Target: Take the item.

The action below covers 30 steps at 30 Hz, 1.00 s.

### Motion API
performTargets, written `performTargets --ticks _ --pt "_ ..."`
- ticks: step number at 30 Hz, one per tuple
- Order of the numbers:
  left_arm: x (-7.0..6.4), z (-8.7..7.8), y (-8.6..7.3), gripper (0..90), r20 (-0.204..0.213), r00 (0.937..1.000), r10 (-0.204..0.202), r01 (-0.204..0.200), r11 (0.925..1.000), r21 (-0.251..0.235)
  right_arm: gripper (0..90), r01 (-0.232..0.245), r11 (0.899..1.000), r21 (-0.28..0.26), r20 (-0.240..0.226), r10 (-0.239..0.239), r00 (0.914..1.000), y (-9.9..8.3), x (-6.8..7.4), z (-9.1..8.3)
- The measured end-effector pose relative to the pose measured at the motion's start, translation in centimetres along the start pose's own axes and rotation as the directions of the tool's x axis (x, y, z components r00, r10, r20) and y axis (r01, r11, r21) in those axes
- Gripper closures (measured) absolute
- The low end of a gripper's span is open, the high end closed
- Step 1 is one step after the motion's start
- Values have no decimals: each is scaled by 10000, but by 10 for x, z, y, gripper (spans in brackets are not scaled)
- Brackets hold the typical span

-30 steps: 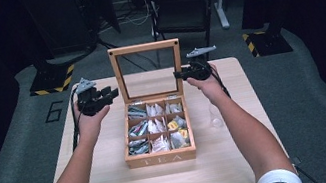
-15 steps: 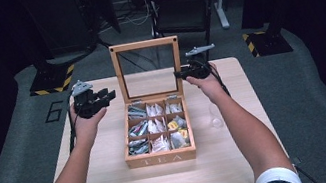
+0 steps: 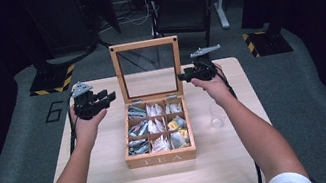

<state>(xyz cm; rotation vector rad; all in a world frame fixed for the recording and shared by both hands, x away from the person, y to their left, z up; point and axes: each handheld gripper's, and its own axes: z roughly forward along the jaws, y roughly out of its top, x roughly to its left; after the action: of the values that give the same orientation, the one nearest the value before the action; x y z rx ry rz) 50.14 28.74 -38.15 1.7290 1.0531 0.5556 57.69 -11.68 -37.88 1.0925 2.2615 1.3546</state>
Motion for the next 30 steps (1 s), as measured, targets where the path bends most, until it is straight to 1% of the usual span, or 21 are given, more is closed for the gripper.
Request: performTargets --ticks 2,3,4,7,9,10,14,15,17,21,22,25,26,28,30 --pt "0 0 0 577 -13 10000 -35 35 10000 -36 514 7 10000 26 30 -7 10000 -1 3 -3" --pt "0 -1 0 575 -21 10000 -46 46 10000 -43 505 91 9999 -69 23 -91 10000 -2 7 -8" --pt "0 -1 0 574 -21 10000 -46 46 10000 -43 499 74 9999 -113 -21 -74 10000 -2 9 -11" --pt "0 -2 0 574 -51 10000 -34 34 10000 -47 483 314 9995 -84 -39 -315 9995 -5 15 -17" --pt "0 -3 0 573 -58 10000 -40 40 10000 -51 467 365 9993 7 -106 -365 9993 -8 18 -20" --pt "0 -3 0 572 -58 10000 -40 40 10000 -51 465 502 9987 -30 -45 -502 9987 -9 20 -22" --pt "1 -4 0 572 -52 10000 -43 43 10000 -73 449 489 9987 -136 -101 -490 9987 -13 25 -27" --pt "2 -5 -1 572 -63 9999 -83 83 9999 -78 438 618 9979 -215 -17 -619 9981 -15 28 -30" --pt "3 -5 -2 572 -77 9999 -95 95 9999 -85 438 684 9974 -242 -17 -684 9977 -17 32 -33" --pt "4 -5 -2 571 -64 9999 -142 141 9999 -29 437 947 9952 -253 -112 -950 9954 -22 39 -38" --pt "5 -5 -3 571 -104 9998 -147 146 9999 -82 439 943 9952 -258 -97 -946 9955 -23 41 -39" --pt "5 -5 -4 571 -108 9998 -158 158 9999 -17 466 784 9967 -228 -180 -789 9967 -27 44 -42" --pt "5 -5 -4 571 -108 9998 -158 158 9999 -17 466 784 9967 -228 -180 -789 9967 -27 44 -42" --pt "4 -5 -5 571 -109 9998 -167 167 9999 -13 497 760 9967 -288 -253 -767 9967 -32 45 -44" --pt "4 -6 -5 570 -108 9999 -108 108 9999 69 500 783 9965 -278 -260 -791 9965 -34 46 -44"
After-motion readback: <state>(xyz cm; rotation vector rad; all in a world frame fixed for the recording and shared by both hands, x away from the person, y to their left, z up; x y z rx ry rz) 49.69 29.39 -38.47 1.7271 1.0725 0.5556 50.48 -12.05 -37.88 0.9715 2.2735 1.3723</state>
